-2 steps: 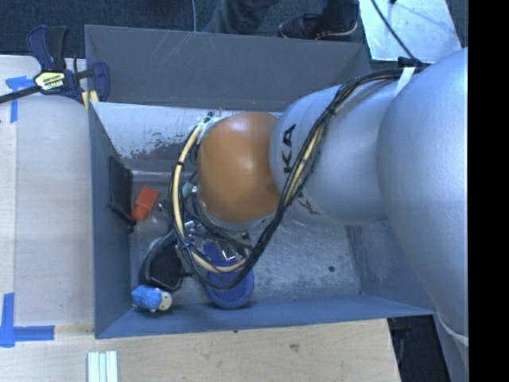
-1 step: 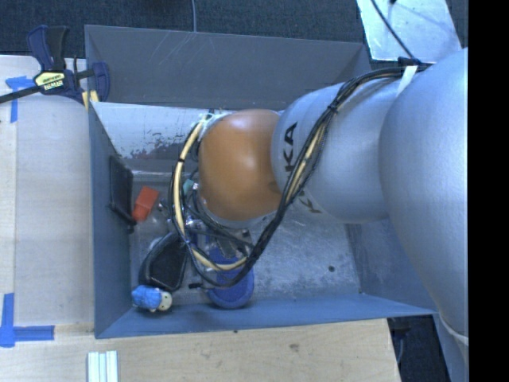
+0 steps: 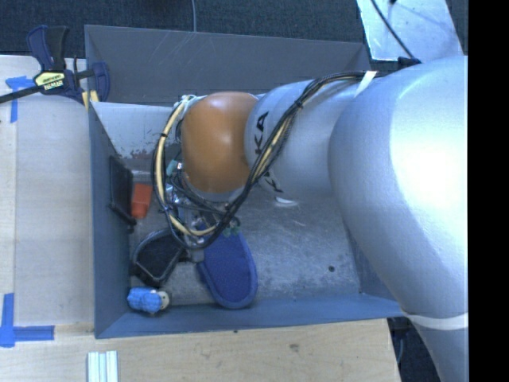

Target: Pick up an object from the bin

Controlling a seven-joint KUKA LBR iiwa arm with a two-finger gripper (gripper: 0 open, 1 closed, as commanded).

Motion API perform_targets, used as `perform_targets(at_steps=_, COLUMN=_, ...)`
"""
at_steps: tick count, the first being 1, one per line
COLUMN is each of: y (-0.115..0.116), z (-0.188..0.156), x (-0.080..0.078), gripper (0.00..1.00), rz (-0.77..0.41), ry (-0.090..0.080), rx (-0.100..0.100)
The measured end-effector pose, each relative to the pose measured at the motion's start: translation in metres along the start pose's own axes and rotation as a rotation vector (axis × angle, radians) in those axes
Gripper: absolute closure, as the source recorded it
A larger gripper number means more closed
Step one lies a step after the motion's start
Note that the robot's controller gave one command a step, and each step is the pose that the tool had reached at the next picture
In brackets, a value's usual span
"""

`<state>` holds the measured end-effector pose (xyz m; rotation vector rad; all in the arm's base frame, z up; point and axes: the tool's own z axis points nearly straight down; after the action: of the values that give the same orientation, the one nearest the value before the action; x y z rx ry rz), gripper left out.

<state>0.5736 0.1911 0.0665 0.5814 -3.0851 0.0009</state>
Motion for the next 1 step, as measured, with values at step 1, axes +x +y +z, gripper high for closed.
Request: perform_targets(at_steps=1, y=-0.0027, z=-0.0031, x=0.0020, gripper=1.00, rz=0.000, ry=0.005, rx=0.006)
